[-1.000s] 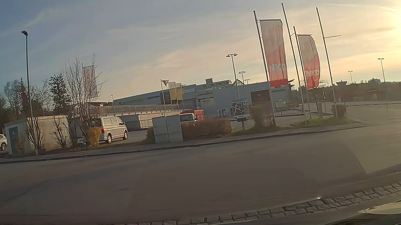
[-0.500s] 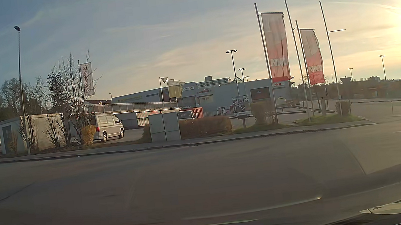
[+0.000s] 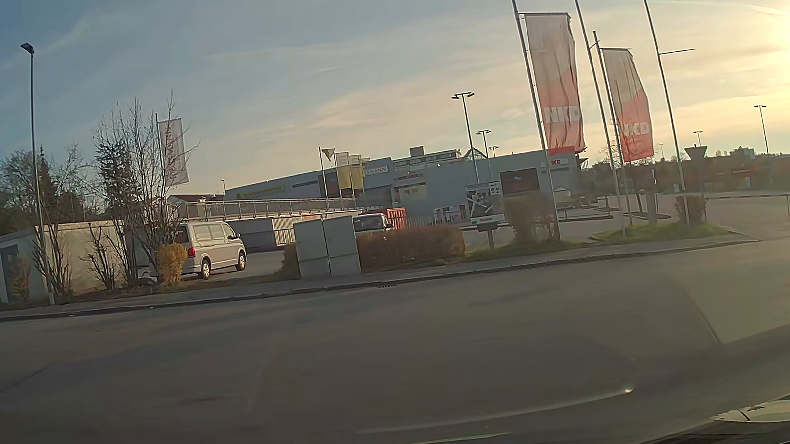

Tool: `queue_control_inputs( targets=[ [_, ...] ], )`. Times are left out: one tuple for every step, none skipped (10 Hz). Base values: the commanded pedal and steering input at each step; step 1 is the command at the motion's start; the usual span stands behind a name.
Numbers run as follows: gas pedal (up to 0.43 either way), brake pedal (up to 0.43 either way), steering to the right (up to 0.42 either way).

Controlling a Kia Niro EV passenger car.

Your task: Follow the waypoints while adhering to traffic rules and regulations

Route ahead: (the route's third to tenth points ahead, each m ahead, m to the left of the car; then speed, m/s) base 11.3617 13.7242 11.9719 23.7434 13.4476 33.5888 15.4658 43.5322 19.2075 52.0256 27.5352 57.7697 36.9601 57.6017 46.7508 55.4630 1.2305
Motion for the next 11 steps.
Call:
queue_control_inputs(
  targets=[
    [0.000,0.000,-0.131],
    [0.000,0.000,-0.149],
    [0.000,0.000,-0.168],
    [0.110,0.000,-0.196],
    [0.280,0.000,-0.229],
    [0.280,0.000,-0.252],
    [0.299,0.000,-0.283],
    [0.299,0.000,-0.315],
    [0.299,0.000,-0.348],
    [0.299,0.000,-0.378],
    [0.299,0.000,-0.424]
  ],
)
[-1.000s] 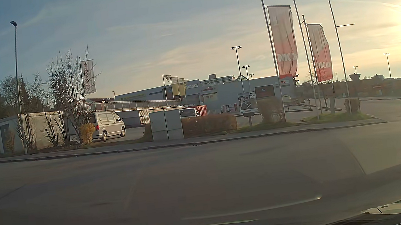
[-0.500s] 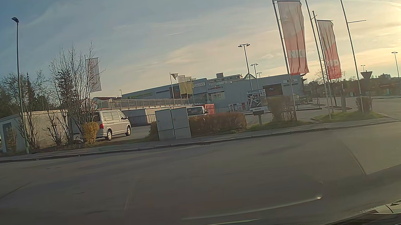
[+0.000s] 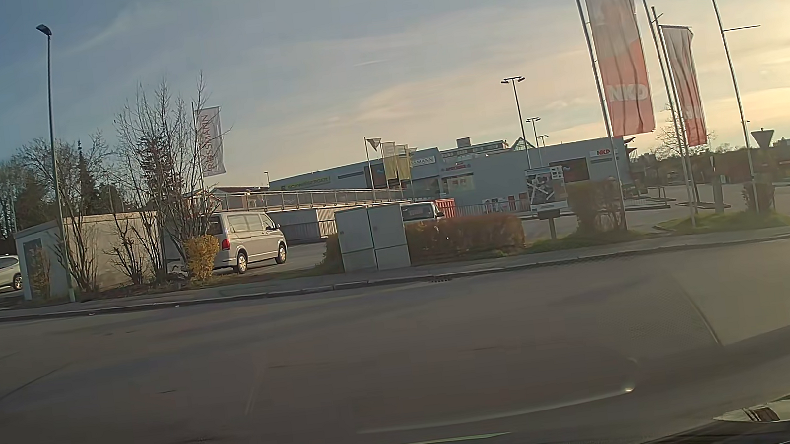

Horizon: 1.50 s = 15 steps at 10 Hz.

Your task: Follow the waypoints while adhering to traffic rules and regulations

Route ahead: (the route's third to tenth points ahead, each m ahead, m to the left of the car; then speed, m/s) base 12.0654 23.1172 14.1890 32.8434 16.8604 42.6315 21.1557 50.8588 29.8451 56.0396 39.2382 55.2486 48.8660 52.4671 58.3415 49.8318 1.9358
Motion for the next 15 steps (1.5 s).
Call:
queue_control_inputs(
  targets=[
    [0.299,0.000,-0.465],
    [0.299,0.000,-0.493],
    [0.299,0.000,-0.525],
    [0.299,0.000,-0.545],
    [0.287,0.000,-0.566],
    [0.268,0.000,-0.570],
    [0.260,0.000,-0.567],
    [0.260,0.000,-0.564],
    [0.260,0.000,-0.563],
    [0.260,0.000,-0.563],
    [0.268,0.000,-0.561],
    [0.268,0.000,-0.552],
    [0.268,0.000,-0.530],
    [0.268,0.000,-0.509],
    [0.268,0.000,-0.496]
  ],
)
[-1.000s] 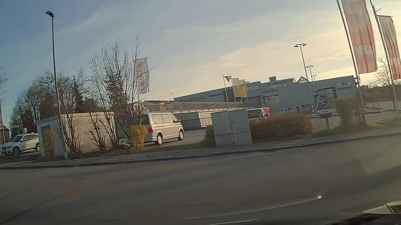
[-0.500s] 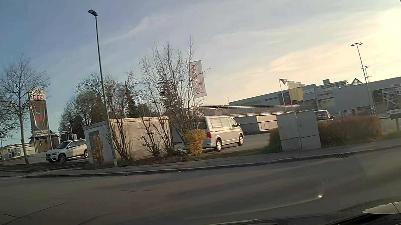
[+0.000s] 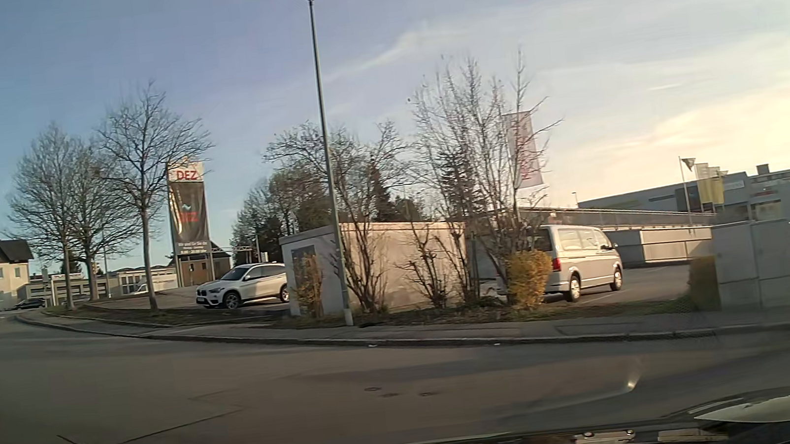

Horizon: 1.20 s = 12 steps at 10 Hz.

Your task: Follow the waypoints while adhering to traffic rules and regulations

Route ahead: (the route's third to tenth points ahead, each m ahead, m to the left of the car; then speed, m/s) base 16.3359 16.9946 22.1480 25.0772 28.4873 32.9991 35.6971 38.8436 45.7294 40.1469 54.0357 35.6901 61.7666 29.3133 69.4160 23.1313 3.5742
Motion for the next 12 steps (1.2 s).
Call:
queue_control_inputs(
  targets=[
    [0.268,0.000,-0.496],
    [0.268,0.000,-0.493],
    [0.280,0.000,-0.483],
    [0.280,0.000,-0.476],
    [0.299,0.000,-0.471],
    [0.339,0.000,-0.465],
    [0.358,0.000,-0.449],
    [0.358,0.000,-0.418],
    [0.358,0.000,-0.387],
    [0.358,0.000,-0.362],
    [0.358,0.000,-0.338],
    [0.358,0.000,-0.313]
  ],
)
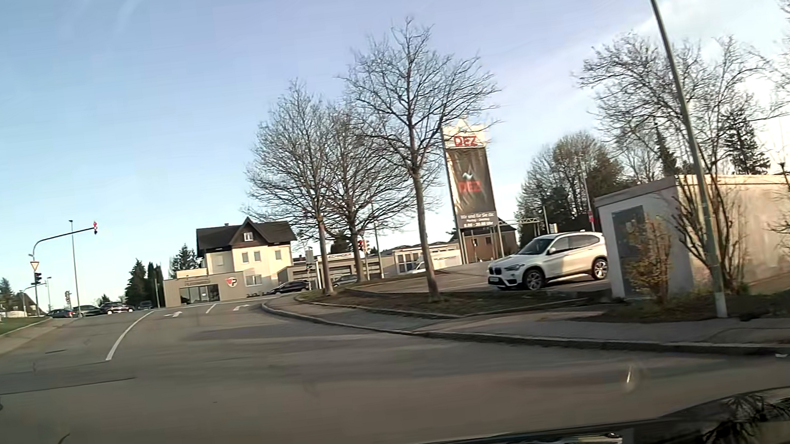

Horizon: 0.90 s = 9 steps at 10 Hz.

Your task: Follow the waypoints while adhering to traffic rules and regulations

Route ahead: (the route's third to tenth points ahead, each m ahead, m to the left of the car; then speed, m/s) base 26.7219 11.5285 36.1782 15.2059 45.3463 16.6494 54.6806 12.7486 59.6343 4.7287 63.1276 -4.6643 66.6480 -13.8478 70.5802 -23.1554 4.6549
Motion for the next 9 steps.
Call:
queue_control_inputs(
  targets=[
    [0.358,0.000,-0.294],
    [0.358,0.000,-0.266],
    [0.358,0.000,-0.236],
    [0.358,0.000,-0.207],
    [0.358,0.000,-0.185],
    [0.358,0.000,-0.162],
    [0.358,0.000,-0.144],
    [0.350,0.000,-0.125],
    [0.350,0.000,-0.119]
  ],
)
